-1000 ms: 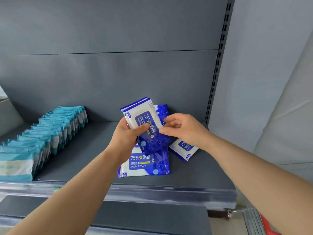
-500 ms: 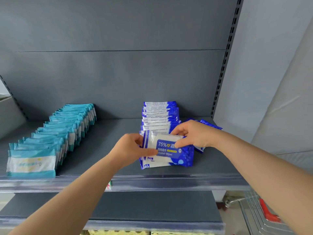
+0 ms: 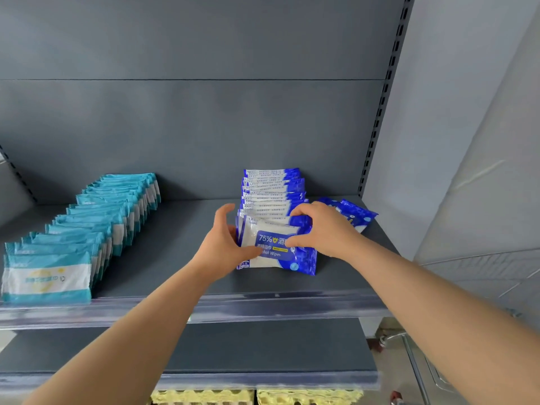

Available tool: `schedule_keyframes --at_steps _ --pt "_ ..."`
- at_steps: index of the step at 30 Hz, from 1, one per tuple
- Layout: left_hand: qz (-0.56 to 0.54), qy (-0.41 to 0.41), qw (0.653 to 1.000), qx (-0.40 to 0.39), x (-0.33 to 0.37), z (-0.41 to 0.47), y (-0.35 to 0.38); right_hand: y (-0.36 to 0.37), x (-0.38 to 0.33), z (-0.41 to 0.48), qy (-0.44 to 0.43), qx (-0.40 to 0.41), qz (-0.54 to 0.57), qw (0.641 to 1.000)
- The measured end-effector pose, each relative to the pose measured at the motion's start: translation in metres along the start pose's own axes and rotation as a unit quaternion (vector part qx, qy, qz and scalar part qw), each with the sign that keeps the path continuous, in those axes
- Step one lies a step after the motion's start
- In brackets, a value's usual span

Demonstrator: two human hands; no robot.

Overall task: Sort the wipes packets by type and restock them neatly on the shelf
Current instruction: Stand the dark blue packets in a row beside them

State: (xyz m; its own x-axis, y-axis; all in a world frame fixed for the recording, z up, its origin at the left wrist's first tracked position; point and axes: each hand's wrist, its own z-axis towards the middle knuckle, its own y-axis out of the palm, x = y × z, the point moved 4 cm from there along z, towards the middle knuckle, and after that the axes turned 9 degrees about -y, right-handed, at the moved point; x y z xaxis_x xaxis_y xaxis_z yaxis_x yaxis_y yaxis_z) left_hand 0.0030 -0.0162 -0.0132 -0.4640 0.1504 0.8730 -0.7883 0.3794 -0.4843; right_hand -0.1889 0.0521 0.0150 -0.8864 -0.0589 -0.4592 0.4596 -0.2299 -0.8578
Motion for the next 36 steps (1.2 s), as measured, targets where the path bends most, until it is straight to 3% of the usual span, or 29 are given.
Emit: schedule_keyframes --at_steps 4,6,9,11,15,19,26,29,33,36 --pt "0.034 0.008 0.999 0.001 -0.004 0.004 0.007 -0.011 0.027 0.001 0.003 0.059 0.044 0.997" --pt "0.038 0.000 0.999 0.010 -0.006 0.005 0.009 -0.021 0.055 0.004 0.033 0.071 -0.033 0.996" --pt "0.040 -0.002 0.999 0.014 -0.006 0.005 0.012 -0.020 0.093 0.003 0.092 -0.049 -0.150 0.983" --pt "0.044 -0.007 0.999 0.017 -0.006 0.005 0.012 -0.014 0.102 0.000 0.116 -0.110 -0.142 0.977" --pt "0.054 -0.013 0.998 0.017 -0.006 0.007 0.012 -0.020 0.104 -0.001 0.142 -0.106 -0.100 0.979" --pt "0.063 -0.016 0.998 0.021 -0.006 0.008 0.013 -0.021 0.100 -0.007 0.136 -0.154 -0.104 0.973" --pt "0.052 -0.016 0.998 0.024 -0.006 0.005 0.013 -0.039 0.101 -0.032 0.187 -0.030 0.045 0.981" --pt "0.038 -0.009 0.999 0.021 -0.005 0.003 0.014 -0.059 0.093 -0.046 0.167 0.034 0.098 0.981" --pt "0.012 0.001 1.000 0.020 -0.010 0.004 0.015 -0.061 0.075 -0.064 0.108 0.010 0.146 0.983" --pt "-0.001 0.003 1.000 -0.002 -0.012 0.009 0.018 -0.045 0.049 -0.060 0.060 0.000 0.121 0.991"
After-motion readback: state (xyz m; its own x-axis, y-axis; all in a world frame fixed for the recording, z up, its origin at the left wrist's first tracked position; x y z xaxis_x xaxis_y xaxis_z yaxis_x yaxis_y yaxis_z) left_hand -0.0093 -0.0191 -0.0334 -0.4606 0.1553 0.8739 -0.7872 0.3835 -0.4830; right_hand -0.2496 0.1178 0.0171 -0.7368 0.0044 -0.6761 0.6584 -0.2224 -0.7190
